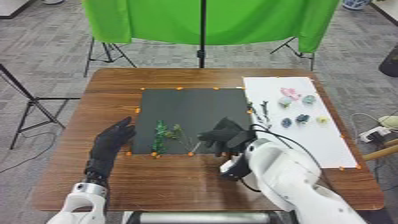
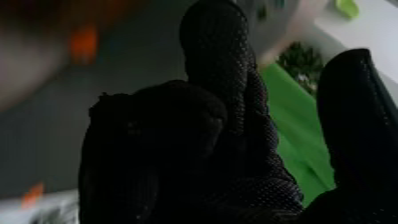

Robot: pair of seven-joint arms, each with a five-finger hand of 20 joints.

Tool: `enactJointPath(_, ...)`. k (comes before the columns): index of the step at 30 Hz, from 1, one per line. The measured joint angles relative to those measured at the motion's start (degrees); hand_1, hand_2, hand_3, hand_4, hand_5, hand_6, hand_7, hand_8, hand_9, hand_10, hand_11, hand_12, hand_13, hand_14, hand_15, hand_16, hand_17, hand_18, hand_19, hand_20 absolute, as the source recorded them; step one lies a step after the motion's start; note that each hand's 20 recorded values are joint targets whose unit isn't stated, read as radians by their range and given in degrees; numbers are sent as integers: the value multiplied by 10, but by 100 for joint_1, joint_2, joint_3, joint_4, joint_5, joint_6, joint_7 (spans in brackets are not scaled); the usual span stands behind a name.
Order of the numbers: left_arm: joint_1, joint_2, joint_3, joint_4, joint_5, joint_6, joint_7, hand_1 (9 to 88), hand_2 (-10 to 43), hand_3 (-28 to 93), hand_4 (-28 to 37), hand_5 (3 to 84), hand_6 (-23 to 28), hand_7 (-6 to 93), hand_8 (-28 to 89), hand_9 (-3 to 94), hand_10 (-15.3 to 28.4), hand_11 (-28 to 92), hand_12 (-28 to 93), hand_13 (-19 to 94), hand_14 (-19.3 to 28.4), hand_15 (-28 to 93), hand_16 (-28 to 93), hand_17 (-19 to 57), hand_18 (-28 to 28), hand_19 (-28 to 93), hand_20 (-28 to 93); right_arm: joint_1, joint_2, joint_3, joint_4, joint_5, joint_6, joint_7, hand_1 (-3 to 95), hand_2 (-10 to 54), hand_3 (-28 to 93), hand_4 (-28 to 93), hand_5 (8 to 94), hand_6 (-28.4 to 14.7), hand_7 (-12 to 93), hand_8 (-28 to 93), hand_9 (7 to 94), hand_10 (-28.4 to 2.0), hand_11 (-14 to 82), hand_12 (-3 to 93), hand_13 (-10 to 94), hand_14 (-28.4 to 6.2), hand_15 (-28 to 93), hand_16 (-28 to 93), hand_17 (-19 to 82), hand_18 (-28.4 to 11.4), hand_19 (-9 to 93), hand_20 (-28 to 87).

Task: Arrange flowers

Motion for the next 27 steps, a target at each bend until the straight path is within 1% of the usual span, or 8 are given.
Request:
enactJointPath(2, 7, 0, -1, -5, 0, 0, 0, 252, -8, 643, -234, 417, 27, 110, -54, 406, 122, 149, 147, 309, 162, 177, 23, 42, 121, 24, 194, -22, 201, 65, -65, -455, 236, -108, 302, -66, 609, -112, 731, -28, 132, -63, 890, -132, 390, 290, 919, -48, 591, 360, 663, -138, 932, 595)
enactJointPath(4, 14, 0, -2, -11, 0, 0, -1, 251, -8, 644, -234, 418, 28, 110, -54, 406, 122, 149, 147, 308, 161, 176, 23, 41, 121, 26, 195, 54, 441, 44, 40, -1066, 753, -121, 307, -79, 607, -113, 680, -39, 106, -64, 878, -128, 401, 293, 914, -48, 600, 362, 658, -138, 932, 610)
enactJointPath(7, 19, 0, -1, -16, 0, 0, -4, 251, -7, 643, -235, 418, 28, 109, -54, 406, 123, 150, 147, 307, 161, 176, 24, 40, 122, 27, 196, 405, 723, 38, 527, -1703, 1265, 14, 301, -93, 603, -118, 636, -54, 83, -58, 864, -136, 401, 294, 897, -51, 614, 363, 646, -138, 932, 622)
enactJointPath(10, 22, 0, 1, -23, 1, -5, -13, 250, -8, 645, -234, 417, 27, 110, -54, 406, 123, 150, 147, 306, 162, 178, 26, 37, 124, 31, 197, 903, 876, 82, 1053, -1731, 886, 338, 303, -95, 589, -119, 623, -57, 78, -55, 851, -141, 398, 293, 884, -52, 615, 362, 634, -139, 932, 617)
enactJointPath(15, 28, 0, 1, -31, 2, -7, -21, 251, -8, 644, -235, 417, 27, 111, -55, 405, 122, 150, 146, 304, 164, 179, 27, 34, 126, 35, 198, 1377, 966, 249, 1365, -1446, -732, 601, 299, -95, 552, -133, 626, -74, 65, -53, 845, -146, 399, 291, 880, -54, 615, 356, 629, -136, 932, 604)
enactJointPath(17, 28, 0, 0, -33, 2, -7, -23, 251, -8, 644, -234, 417, 27, 111, -54, 405, 122, 149, 146, 303, 164, 179, 27, 34, 126, 36, 197, 1397, 970, 231, 1408, -1409, -802, 601, 296, -95, 535, -147, 630, -78, 64, -53, 845, -147, 400, 289, 881, -52, 613, 353, 630, -135, 932, 602)
enactJointPath(22, 28, 0, -3, -35, 2, -15, -33, 250, -8, 644, -234, 418, 28, 110, -55, 405, 122, 149, 146, 303, 164, 181, 27, 33, 127, 38, 196, 1459, 960, -126, 1737, -1417, -409, 593, 275, -95, 516, -169, 647, -83, 67, -53, 849, -145, 404, 287, 888, -50, 609, 350, 636, -133, 932, 595)
enactJointPath(27, 24, 0, -4, -35, 4, -18, -42, 251, -8, 644, -235, 417, 28, 110, -54, 405, 123, 149, 146, 302, 165, 182, 27, 33, 127, 38, 196, 1748, 920, -508, 2021, -1505, -344, 578, 270, -95, 505, -191, 669, -83, 77, -51, 852, -145, 405, 285, 897, -49, 603, 350, 645, -132, 932, 594)
